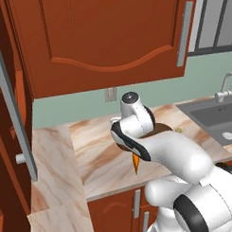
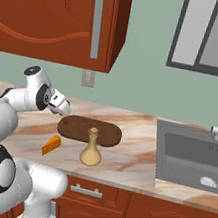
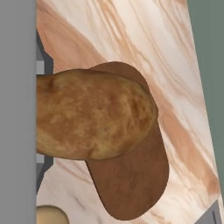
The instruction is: Retrieve the reheated potato from the microwave, then place the potato, cheese, and condiment on the cutting board.
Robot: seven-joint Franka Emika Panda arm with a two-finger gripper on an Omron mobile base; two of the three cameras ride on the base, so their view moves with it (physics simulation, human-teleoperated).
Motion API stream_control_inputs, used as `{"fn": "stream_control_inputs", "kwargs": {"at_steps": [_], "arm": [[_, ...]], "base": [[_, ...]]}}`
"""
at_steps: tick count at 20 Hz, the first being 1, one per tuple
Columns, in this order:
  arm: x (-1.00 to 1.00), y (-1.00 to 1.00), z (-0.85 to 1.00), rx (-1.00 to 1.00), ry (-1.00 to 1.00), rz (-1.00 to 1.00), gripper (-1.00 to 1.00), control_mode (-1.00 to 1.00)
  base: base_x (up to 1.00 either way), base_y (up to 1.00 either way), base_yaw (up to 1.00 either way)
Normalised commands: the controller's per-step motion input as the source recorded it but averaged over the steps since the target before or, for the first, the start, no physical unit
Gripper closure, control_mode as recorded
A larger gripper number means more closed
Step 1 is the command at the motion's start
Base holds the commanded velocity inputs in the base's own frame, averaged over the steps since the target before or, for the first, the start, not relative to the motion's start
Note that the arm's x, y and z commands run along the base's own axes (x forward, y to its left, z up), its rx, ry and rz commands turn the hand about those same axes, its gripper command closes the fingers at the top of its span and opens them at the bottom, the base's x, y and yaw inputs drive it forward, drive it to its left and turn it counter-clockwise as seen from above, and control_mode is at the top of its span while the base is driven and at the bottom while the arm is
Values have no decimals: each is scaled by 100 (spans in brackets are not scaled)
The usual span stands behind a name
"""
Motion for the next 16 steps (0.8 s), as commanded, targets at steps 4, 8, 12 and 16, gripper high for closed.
{"fn": "stream_control_inputs", "kwargs": {"at_steps": [4, 8, 12, 16], "arm": [[17, -1, -31, 2, 0, 0, 100, -100], [21, -6, -26, 4, 0, 0, 100, -100], [20, -10, -27, 5, 0, 0, 100, -100], [19, -6, -25, 1, 0, 0, 100, -100]], "base": [[0, 0, 0], [0, 0, 0], [0, 0, 0], [0, 0, 0]]}}
